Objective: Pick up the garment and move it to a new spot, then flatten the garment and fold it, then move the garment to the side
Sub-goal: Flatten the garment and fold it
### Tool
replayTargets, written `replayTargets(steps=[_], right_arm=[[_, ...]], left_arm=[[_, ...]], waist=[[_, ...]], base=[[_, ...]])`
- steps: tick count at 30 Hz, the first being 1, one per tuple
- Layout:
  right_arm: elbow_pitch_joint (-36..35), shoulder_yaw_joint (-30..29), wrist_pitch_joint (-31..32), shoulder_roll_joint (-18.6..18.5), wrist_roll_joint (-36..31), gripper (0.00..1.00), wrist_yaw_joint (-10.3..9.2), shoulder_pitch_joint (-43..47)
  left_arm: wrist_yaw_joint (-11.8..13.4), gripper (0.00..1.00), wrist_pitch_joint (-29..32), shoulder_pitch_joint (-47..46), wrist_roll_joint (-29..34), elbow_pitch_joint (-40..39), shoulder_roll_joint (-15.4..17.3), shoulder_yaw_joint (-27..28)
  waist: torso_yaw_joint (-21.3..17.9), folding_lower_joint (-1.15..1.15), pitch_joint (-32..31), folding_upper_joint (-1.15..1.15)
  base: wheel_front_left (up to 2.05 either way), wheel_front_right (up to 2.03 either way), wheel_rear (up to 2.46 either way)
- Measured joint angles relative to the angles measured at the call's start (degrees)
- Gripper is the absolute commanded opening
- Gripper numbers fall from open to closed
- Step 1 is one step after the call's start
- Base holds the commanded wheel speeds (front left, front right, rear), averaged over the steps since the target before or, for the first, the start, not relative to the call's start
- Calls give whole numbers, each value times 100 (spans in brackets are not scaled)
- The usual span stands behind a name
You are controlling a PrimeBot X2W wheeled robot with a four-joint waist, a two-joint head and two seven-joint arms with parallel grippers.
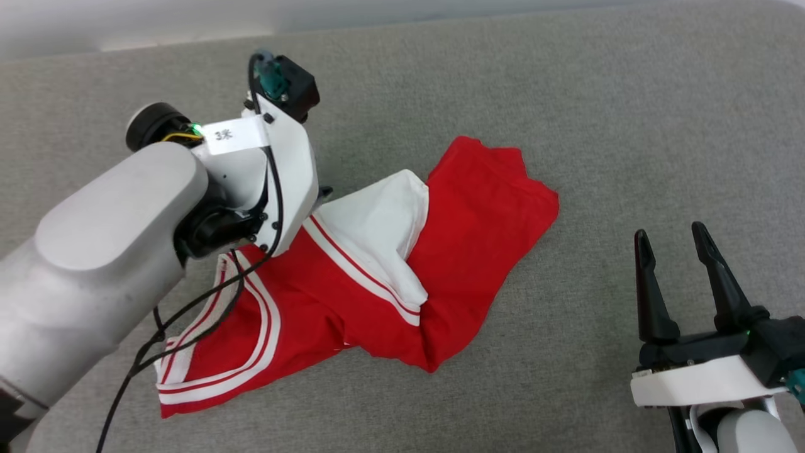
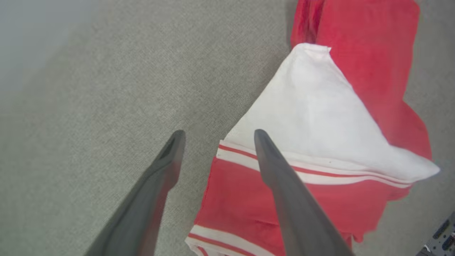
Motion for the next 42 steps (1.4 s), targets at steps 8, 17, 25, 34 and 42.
replayTargets(steps=[8, 17, 25, 34, 42], right_arm=[[-14, 92, 0, 0, 15, 100, 0, -235], [16, 33, 0, 0, 44, 100, 0, -247], [56, -19, 1, 1, 5, 100, 0, -48], [7, 54, 0, 1, 11, 100, 0, 13], [-45, 46, 0, -1, 124, 100, 0, -89]], left_arm=[[-354, 100, 630, -40, -113, 783, -389, -452], [-489, 0, 649, -25, 77, 1065, -482, -645], [-504, 0, -751, -308, 121, 698, -568, -482], [-504, 0, -1326, -678, 275, -132, -848, -412], [-505, 0, -1538, -1004, 555, 140, -1904, -605]], waist=[[-265, 0, 415, 0], [-335, 0, 470, 0], [-158, 0, -36, 0], [-274, 0, -222, 0], [-672, 0, 95, 0]], base=[[0, 0, 0], [0, 0, 0], [0, 0, 0], [0, 0, 0], [0, 0, 0]])
